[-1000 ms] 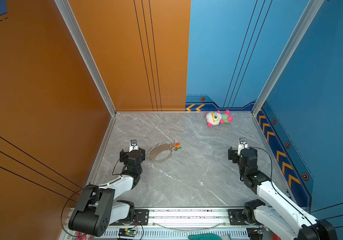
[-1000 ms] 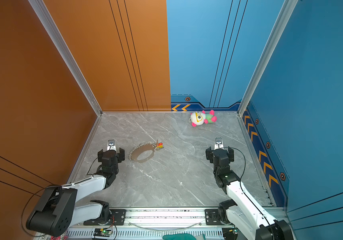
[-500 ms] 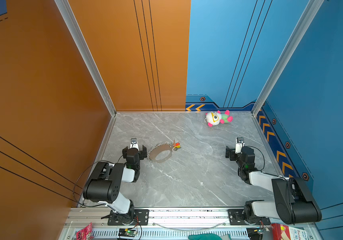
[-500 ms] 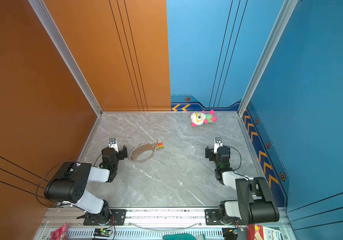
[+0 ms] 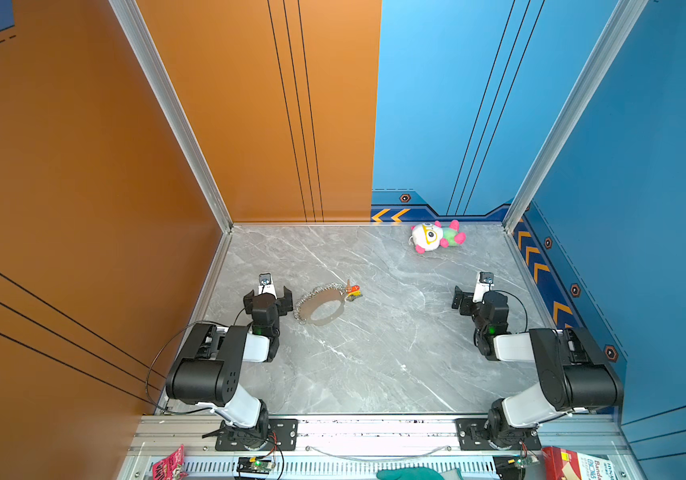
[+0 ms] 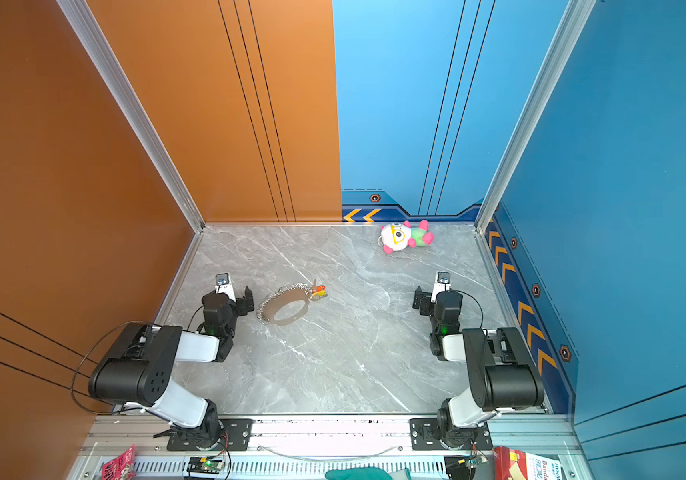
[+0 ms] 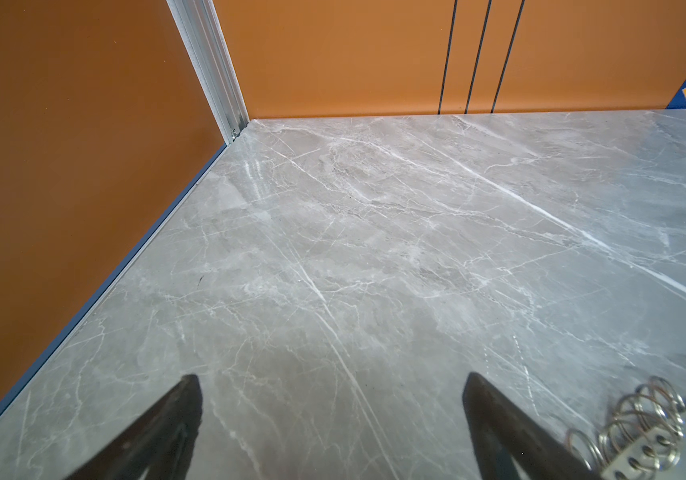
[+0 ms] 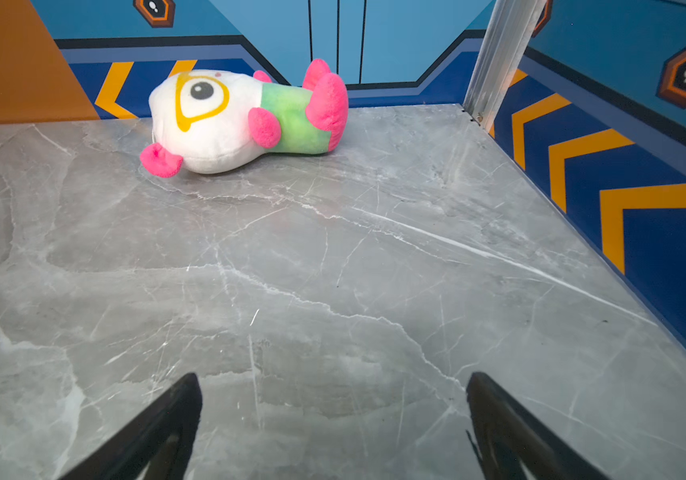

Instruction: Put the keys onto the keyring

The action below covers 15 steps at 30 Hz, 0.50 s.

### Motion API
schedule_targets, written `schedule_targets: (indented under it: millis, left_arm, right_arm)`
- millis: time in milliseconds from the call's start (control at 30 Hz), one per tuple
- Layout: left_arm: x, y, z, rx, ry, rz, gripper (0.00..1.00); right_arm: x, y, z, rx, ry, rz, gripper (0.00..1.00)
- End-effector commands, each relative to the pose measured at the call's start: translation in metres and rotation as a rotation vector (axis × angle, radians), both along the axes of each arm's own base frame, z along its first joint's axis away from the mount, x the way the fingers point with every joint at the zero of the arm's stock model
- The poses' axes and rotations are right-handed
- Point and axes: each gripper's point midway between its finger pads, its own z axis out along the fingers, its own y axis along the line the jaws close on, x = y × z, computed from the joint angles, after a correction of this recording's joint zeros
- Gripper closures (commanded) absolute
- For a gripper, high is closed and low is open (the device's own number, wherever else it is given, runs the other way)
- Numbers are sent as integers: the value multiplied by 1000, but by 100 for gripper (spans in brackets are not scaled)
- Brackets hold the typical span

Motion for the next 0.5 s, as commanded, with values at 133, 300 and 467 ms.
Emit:
schedule_targets:
  millis: [133, 300, 467]
  left_arm:
    - [1, 6, 7, -7, -23, 27, 2]
    - [1, 6, 6, -8, -22, 27, 2]
    - [1, 5, 6, -8, -22, 27, 2]
  right_arm:
    - [5, -3, 7, -11, -23, -45, 0]
    - [5, -2, 8, -15, -25, -43, 0]
    - [5, -2, 8, -18, -25, -44, 0]
